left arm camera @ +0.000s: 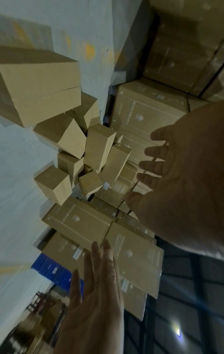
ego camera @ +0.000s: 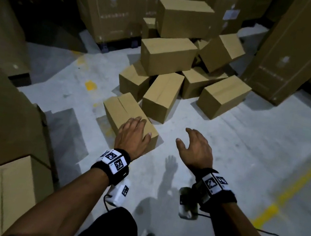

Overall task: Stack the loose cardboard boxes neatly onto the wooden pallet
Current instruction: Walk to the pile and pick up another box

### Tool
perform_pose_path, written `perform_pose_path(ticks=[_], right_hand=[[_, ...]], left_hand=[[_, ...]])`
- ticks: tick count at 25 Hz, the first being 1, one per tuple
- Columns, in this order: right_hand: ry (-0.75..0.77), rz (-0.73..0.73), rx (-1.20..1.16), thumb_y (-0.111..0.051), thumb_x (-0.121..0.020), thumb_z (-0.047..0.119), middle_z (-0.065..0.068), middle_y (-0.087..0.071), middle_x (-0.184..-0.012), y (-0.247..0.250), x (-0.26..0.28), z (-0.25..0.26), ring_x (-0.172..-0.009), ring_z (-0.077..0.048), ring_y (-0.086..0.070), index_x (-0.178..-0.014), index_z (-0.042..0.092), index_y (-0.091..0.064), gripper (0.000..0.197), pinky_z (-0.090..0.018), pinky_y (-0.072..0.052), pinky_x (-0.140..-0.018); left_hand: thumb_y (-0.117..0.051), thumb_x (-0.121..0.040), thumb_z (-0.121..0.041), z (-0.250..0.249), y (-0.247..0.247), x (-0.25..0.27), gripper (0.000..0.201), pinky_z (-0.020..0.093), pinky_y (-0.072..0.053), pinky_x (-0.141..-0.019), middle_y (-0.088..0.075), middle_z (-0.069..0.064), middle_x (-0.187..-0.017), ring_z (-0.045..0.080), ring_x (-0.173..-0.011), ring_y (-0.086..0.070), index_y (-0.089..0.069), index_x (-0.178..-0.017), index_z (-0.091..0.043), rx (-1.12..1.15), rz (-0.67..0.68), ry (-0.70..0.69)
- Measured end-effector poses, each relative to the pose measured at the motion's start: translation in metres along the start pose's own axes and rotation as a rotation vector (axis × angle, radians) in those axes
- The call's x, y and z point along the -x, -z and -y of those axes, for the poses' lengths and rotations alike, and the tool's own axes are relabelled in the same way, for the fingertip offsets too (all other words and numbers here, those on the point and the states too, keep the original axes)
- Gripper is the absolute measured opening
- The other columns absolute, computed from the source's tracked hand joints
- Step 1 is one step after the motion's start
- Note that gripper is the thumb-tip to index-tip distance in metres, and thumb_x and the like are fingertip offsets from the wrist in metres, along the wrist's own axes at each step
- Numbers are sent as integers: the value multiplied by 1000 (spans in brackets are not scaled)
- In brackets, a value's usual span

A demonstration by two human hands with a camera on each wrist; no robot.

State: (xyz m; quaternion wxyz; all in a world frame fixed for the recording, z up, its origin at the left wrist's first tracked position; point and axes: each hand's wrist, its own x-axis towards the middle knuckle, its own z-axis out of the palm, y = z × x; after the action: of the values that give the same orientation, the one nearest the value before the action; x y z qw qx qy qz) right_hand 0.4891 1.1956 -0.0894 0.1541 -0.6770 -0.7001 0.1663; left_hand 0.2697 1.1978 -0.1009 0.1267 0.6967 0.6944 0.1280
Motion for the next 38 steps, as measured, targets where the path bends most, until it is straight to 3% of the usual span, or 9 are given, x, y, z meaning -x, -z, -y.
perform_pose_path(ticks=[4, 7, 14, 19, 21, 25, 32, 36, 38], right_hand=[[32, 50, 1, -40, -97, 56, -9, -42, -156, 4, -89, -12, -146, -27, -33, -151, 15, -42, 68, -42, -28, -118], [68, 48, -6, -21, -78, 69, -12, -50, -149, -8, -165, -17, -141, -30, -41, -145, 12, -50, 93, -44, -34, -113], [136, 90, -21, -53, -86, 43, -21, -67, -123, -23, -338, 4, -114, -41, -62, -127, 0, -64, 60, -49, -51, -92], [191, 172, -78, -45, -86, 50, -22, -68, -116, -42, -435, 21, -107, -42, -64, -123, -1, -65, 67, -51, -55, -86], [217, 212, -69, -46, -88, 51, -20, -64, -127, -53, -475, 33, -117, -41, -59, -131, 2, -62, 66, -49, -50, -94], [260, 380, 24, -52, -99, 43, -7, -44, -153, -79, -547, 54, -139, -29, -40, -149, 17, -44, 57, -42, -35, -111], [343, 758, -18, -52, -98, 44, -10, -45, -152, -165, -632, 82, -137, -34, -42, -150, 22, -41, 57, -44, -36, -112], [304, 927, -11, -48, -85, 59, -11, -49, -148, -219, -640, 75, -132, -36, -49, -145, 26, -44, 68, -45, -42, -108], [218, 947, -37, -56, -91, 47, -9, -47, -152, -241, -637, 65, -133, -36, -48, -150, 25, -40, 64, -41, -41, -109]], left_hand=[[-44, -100, -41, -5, -18, -78, 56, 38, -22, -118, -35, 8, -157, 26, -145, -27, -38, -148, -13, 20, -1, 89], [-43, -100, -41, 6, -38, -149, 56, 38, -22, -119, -34, 8, -157, 26, -146, -27, -37, -149, -13, 48, 3, 142], [-42, -102, -40, 28, -43, -309, 55, 36, -22, -117, -33, 7, -158, 24, -146, -27, -36, -150, -14, 50, 40, 193], [-42, -102, -39, 50, -26, -394, 54, 37, -22, -116, -37, 9, -156, 26, -144, -29, -37, -149, -12, 43, -8, 268], [-42, -102, -39, 66, -27, -419, 54, 37, -23, -116, -38, 9, -155, 26, -144, -30, -39, -148, -12, 46, -27, 329], [-43, -101, -40, 97, -38, -441, 55, 39, -24, -118, -37, 11, -156, 28, -145, -29, -38, -148, -11, 59, -19, 511], [-51, -95, -37, 135, -73, -444, 54, 48, -45, -99, -59, 26, -129, 43, -120, -55, -57, -131, 4, 180, -146, 955], [-55, -99, -32, 158, -107, -432, 57, 43, -33, -111, -44, 19, -149, 35, -138, -39, -42, -146, -2, 302, -111, 1207], [-55, -99, -34, 171, -131, -426, 59, 43, -33, -112, -42, 18, -151, 34, -139, -38, -40, -148, -4, 362, -107, 1261]])
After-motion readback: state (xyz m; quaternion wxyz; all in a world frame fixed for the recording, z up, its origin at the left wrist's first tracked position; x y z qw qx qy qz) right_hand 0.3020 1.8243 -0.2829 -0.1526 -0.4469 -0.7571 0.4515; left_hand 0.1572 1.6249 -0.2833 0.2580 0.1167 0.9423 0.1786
